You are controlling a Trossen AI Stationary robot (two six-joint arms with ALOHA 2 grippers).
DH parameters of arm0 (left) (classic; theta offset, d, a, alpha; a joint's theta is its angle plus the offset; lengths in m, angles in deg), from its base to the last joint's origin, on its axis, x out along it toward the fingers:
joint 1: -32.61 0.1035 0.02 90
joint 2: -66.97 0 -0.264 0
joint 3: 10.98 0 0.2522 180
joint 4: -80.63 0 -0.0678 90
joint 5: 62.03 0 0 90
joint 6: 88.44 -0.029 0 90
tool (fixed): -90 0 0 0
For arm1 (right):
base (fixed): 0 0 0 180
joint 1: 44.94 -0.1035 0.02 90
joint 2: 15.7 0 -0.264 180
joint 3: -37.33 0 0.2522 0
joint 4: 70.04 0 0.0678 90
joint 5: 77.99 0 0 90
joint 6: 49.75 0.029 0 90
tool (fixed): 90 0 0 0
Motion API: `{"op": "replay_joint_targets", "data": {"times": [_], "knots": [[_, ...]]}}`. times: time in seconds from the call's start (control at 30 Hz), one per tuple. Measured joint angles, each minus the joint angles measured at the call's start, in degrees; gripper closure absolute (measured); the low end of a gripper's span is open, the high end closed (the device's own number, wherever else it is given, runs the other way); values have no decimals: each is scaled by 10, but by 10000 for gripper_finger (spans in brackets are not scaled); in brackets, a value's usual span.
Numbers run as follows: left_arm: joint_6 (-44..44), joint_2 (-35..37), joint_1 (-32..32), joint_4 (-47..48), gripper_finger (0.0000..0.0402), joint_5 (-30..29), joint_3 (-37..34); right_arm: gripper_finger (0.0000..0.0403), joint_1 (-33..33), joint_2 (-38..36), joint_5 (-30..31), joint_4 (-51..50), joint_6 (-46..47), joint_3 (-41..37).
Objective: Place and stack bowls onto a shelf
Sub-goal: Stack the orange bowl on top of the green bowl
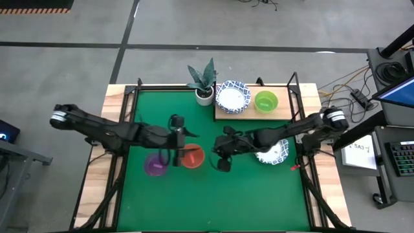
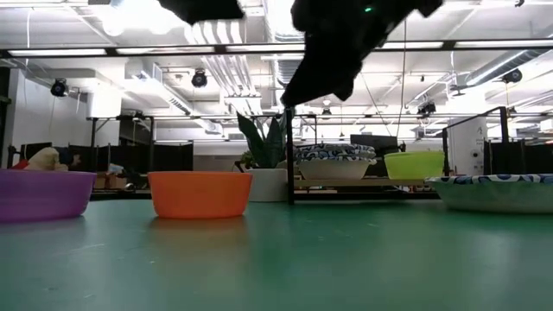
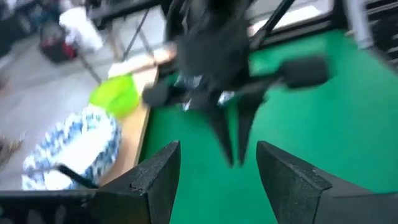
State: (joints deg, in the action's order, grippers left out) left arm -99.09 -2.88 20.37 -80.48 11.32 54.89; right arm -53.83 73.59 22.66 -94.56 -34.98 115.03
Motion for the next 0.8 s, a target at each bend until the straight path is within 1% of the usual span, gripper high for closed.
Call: {"op": "replay_joint_targets", "data": {"times": [0.07,0.13,0.27,0.37,0.43,0.5,0.6,0.73,0.8], "knots": [[-14,29,-9,-2,208,8,-10,369,8,22,-3,-33,2,29],[-18,58,-15,-11,208,8,-30,369,15,45,-4,-43,1,57],[-19,111,-17,-70,208,7,-100,369,23,88,-6,-59,-8,104],[-17,153,-17,-104,208,6,-147,369,30,109,-10,-77,6,135],[-14,180,-17,-125,208,-6,-167,364,35,114,-29,-80,7,150],[-12,209,-17,-123,208,-22,-183,354,38,121,-39,-85,1,163],[-6,246,-16,-126,208,-24,-202,329,38,122,-47,-86,-17,167],[-2,283,-17,-120,208,-24,-218,290,38,127,-47,-75,-18,171],[-2,300,-17,-111,208,-24,-219,276,39,136,-46,-46,-19,171]]}}
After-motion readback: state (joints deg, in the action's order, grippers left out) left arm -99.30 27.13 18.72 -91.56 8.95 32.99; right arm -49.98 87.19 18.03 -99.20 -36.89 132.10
